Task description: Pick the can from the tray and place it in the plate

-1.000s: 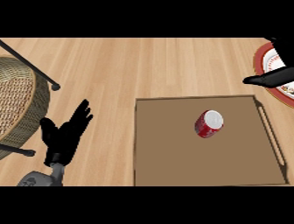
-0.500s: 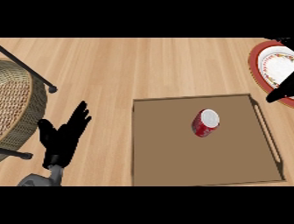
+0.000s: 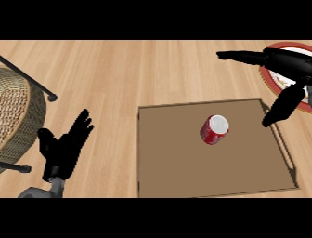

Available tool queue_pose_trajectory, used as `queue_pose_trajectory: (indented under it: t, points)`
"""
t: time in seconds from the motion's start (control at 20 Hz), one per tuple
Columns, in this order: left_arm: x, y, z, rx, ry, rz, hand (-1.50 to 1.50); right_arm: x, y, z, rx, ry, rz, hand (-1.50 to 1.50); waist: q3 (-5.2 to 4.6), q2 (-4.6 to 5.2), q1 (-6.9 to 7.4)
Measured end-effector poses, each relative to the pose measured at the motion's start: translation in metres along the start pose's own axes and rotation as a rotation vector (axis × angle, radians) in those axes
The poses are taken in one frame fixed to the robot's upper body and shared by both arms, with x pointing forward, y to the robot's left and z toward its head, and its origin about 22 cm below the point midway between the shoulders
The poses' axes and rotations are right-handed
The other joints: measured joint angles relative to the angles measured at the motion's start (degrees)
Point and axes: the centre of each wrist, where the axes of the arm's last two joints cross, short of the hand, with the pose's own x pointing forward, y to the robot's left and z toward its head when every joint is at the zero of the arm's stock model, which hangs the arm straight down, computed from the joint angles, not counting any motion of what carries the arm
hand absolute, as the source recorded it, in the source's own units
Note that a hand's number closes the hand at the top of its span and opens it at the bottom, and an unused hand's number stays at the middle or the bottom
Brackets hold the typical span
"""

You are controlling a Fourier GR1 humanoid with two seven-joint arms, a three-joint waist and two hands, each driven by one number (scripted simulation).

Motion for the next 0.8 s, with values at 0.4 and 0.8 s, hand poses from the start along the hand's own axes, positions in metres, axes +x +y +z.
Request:
queue_pose_trajectory:
  t: [0.4,0.8]
  points:
    - [-0.003,0.008,-0.001,-0.004,-0.010,0.004,0.00,0.020,0.034,-0.015,0.062,0.069,0.060,-1.50,0.02,-0.02,-0.19]
    - [-0.001,0.001,0.001,-0.007,-0.012,0.001,0.00,0.020,0.062,-0.017,0.119,0.090,0.046,-1.50,-0.03,0.08,-0.04]
